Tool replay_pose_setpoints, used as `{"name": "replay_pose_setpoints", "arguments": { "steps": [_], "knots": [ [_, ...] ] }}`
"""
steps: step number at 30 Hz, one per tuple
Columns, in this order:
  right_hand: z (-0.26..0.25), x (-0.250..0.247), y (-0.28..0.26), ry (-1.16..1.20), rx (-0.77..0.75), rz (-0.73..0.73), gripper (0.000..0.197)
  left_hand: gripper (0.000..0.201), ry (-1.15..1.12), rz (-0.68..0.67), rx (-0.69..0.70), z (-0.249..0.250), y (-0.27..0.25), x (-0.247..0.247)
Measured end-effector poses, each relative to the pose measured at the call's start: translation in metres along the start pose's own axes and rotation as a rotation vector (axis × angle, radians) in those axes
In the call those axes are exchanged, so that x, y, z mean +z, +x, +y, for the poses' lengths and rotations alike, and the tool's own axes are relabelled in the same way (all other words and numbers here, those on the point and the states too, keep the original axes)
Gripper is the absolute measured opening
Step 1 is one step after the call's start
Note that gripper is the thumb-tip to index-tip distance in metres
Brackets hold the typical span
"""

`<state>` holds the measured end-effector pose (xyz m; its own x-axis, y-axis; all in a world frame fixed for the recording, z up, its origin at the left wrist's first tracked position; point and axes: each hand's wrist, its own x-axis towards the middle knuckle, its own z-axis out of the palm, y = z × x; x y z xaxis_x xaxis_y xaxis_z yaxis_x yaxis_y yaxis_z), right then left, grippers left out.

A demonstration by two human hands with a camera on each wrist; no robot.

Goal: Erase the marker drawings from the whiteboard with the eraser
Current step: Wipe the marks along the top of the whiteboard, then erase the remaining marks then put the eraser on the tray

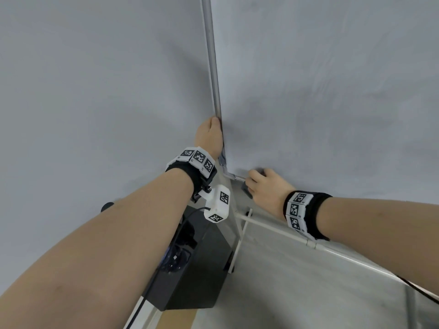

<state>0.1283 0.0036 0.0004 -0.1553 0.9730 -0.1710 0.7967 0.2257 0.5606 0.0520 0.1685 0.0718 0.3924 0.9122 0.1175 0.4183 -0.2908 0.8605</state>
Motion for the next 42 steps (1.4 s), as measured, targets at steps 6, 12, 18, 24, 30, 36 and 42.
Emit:
{"name": "replay_pose_setpoints", "arguments": {
  "steps": [6,12,18,24,30,36,42],
  "knots": [
    [0.002,0.0,-0.013,-0.01,-0.017,-0.012,0.029,0.035,-0.016,0.017,-0.022,-0.005,0.0,-0.006],
    [-0.011,-0.017,0.032,0.053,0.04,0.094,0.027,0.033,0.006,0.042,-0.003,-0.01,0.0,-0.004],
    [-0.005,0.006,-0.004,0.031,0.058,0.112,0.021,0.032,0.063,0.053,0.015,-0.007,-0.002,-0.005],
    [0.016,0.027,-0.098,0.056,0.173,0.078,0.018,0.039,0.122,0.067,0.003,0.0,-0.007,-0.004],
    [0.044,0.021,-0.166,0.153,0.26,0.15,0.039,0.034,0.151,0.105,-0.153,0.02,-0.02,-0.007],
    [0.056,0.009,-0.213,0.167,0.301,0.075,0.064,0.06,0.517,-0.058,-0.428,0.037,-0.073,0.018],
    [0.086,0.008,-0.269,0.16,0.412,0.078,0.053,0.038,0.628,-0.709,-0.444,0.11,-0.134,0.068]
  ]
}}
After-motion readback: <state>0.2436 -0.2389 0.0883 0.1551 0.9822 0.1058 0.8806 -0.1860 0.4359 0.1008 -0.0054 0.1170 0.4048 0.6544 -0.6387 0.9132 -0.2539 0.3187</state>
